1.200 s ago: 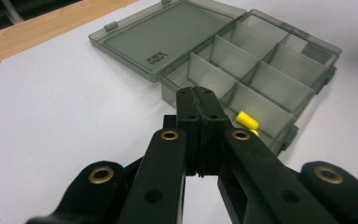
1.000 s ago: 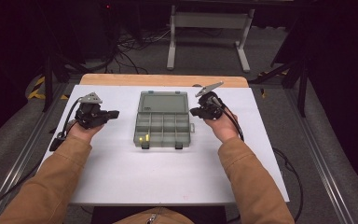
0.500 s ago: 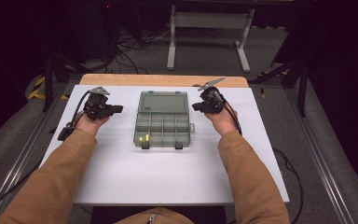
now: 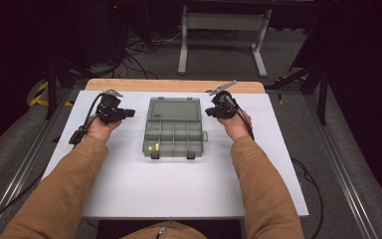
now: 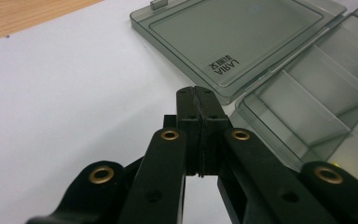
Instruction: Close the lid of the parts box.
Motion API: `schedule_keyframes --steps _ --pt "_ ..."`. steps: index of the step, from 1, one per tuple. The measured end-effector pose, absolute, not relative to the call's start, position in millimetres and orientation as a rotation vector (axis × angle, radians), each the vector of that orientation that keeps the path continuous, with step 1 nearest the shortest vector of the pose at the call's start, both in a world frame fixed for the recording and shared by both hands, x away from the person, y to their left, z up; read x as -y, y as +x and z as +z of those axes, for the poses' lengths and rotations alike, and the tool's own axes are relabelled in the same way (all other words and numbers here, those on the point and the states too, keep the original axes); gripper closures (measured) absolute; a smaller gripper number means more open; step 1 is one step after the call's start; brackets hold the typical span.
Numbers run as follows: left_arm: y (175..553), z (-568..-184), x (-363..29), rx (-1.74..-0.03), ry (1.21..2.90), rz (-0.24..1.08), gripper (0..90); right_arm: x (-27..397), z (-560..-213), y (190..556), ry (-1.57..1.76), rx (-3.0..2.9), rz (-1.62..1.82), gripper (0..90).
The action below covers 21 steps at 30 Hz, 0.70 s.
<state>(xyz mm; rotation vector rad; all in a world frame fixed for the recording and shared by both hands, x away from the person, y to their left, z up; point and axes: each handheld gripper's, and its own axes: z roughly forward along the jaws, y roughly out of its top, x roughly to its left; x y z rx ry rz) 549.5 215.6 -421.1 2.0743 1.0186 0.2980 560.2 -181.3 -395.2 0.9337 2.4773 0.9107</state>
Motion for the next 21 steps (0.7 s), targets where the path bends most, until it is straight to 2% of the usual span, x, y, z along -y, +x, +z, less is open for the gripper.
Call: schedule_keyframes --steps 21 --pt "564 -424 -189 -1.071 2.083 0.302 89.8 181 -411 574 0.961 -2.485 0.9 90.0"
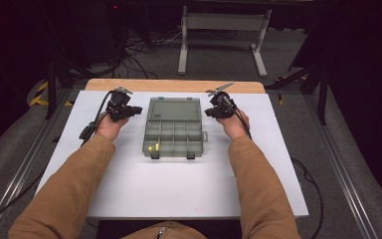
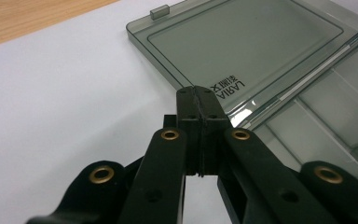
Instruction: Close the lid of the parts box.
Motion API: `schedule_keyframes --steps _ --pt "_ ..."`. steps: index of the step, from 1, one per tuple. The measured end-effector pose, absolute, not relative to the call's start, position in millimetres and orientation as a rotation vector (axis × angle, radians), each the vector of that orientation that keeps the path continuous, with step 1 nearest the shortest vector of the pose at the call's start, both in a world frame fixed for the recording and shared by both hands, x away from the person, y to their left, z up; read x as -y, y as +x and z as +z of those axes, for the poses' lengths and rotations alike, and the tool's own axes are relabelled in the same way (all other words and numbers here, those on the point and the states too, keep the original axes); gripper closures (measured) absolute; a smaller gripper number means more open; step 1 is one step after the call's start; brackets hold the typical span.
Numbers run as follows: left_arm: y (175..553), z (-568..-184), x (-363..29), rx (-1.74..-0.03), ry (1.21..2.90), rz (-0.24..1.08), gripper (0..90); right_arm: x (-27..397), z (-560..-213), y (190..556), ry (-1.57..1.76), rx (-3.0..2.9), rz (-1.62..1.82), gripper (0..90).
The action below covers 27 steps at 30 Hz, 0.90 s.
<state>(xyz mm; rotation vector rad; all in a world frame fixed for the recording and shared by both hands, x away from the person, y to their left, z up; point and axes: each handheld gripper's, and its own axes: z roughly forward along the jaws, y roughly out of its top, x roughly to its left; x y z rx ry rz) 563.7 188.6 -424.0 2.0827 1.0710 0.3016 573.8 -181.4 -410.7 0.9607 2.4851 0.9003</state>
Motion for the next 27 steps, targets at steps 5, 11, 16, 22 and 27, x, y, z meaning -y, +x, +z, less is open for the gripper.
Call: schedule_keyframes --steps 5,11,16,22,27 --pt "566 -429 -187 -1.091 2.077 0.288 89.8 181 -416 575 0.973 -2.488 0.907 90.0" --pt "571 -436 -188 -1.11 2.089 0.282 89.8 177 -423 577 0.983 -2.514 0.871 90.0" --pt "573 -442 -187 -1.125 2.087 0.259 89.7 175 -428 580 0.991 -2.534 0.855 90.0" --pt "576 -448 -184 -1.108 2.094 0.25 89.7 175 -433 583 1.014 -2.544 0.842 90.0" --pt "579 -455 -182 -1.101 2.113 0.255 89.7 175 -437 585 1.025 -2.553 0.831 90.0"
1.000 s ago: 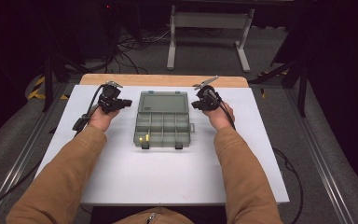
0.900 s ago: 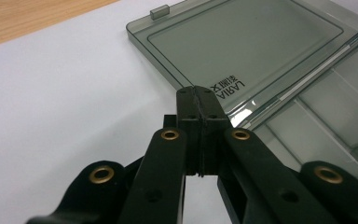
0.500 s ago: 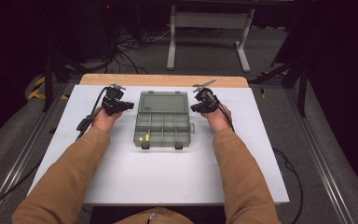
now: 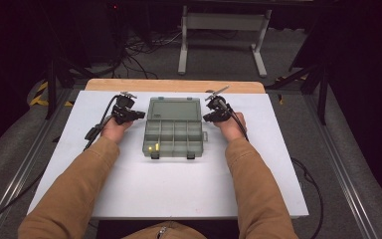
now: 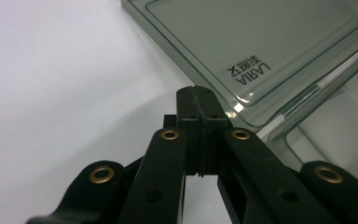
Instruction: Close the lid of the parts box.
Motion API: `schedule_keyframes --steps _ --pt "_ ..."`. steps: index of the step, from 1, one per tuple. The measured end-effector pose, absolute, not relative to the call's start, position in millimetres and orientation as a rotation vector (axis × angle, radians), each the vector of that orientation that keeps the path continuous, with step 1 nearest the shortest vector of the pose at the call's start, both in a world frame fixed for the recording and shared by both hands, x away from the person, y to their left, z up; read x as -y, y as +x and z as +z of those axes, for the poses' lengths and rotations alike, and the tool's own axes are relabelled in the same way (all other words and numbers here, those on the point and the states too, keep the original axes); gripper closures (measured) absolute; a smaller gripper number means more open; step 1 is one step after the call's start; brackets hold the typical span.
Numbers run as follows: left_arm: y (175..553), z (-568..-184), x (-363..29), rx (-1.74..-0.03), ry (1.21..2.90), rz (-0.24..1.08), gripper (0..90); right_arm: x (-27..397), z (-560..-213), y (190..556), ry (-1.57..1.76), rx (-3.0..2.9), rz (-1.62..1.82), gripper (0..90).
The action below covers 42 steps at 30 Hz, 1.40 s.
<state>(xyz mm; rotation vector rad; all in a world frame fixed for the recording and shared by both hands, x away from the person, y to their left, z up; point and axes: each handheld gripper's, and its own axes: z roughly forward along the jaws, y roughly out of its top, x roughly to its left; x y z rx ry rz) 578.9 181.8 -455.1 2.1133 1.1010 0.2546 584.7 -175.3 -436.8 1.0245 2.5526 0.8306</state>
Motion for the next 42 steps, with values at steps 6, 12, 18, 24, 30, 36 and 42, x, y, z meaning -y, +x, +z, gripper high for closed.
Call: schedule_keyframes --steps 6,12,18,24,30,36,42 --pt "580 -459 -179 -1.1 2.126 0.247 89.7 173 -441 586 1.018 -2.562 0.821 90.0" --pt "579 -462 -176 -1.098 2.124 0.231 89.7 172 -444 587 1.023 -2.572 0.819 90.0" --pt "581 -464 -176 -1.116 2.126 0.212 89.7 169 -444 587 1.005 -2.574 0.806 90.0" --pt "581 -464 -175 -1.122 2.126 0.209 89.8 170 -445 587 1.007 -2.574 0.81 90.0" --pt "581 -464 -173 -1.126 2.121 0.236 89.7 168 -445 588 1.011 -2.557 0.801 90.0" --pt "582 -465 -171 -1.139 2.109 0.251 89.7 166 -445 589 1.029 -2.538 0.804 90.0" --pt "584 -464 -171 -1.148 2.112 0.262 89.6 165 -446 590 1.032 -2.521 0.804 90.0"
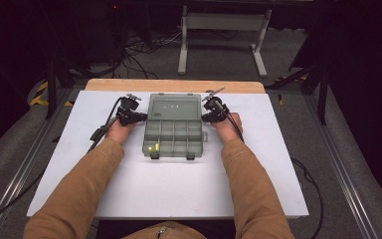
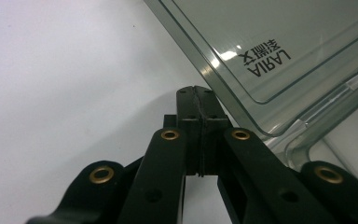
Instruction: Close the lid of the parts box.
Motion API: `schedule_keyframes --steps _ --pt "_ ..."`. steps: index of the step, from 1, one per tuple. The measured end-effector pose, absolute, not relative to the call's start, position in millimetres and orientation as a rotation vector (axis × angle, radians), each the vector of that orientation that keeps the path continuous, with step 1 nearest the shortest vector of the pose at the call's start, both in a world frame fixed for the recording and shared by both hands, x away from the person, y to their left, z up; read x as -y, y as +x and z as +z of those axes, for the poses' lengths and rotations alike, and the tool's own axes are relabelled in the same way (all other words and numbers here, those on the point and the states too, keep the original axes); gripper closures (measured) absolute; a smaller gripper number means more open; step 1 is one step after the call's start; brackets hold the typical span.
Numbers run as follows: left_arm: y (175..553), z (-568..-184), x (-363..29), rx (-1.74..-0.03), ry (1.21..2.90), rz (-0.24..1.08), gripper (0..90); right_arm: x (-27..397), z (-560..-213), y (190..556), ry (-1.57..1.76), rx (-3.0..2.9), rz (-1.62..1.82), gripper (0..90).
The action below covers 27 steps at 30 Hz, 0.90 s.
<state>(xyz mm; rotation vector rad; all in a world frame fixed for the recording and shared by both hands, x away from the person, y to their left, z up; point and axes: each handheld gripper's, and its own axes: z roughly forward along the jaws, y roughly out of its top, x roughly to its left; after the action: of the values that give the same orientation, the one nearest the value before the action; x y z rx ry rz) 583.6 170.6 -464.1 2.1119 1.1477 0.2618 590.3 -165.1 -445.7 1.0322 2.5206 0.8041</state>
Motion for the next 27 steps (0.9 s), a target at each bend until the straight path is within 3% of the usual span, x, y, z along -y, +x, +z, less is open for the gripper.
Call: schedule_keyframes --steps 27 --pt "585.1 -458.4 -164.9 -1.137 2.049 0.301 89.6 167.6 -441.6 597.0 1.079 -2.451 0.889 90.0"
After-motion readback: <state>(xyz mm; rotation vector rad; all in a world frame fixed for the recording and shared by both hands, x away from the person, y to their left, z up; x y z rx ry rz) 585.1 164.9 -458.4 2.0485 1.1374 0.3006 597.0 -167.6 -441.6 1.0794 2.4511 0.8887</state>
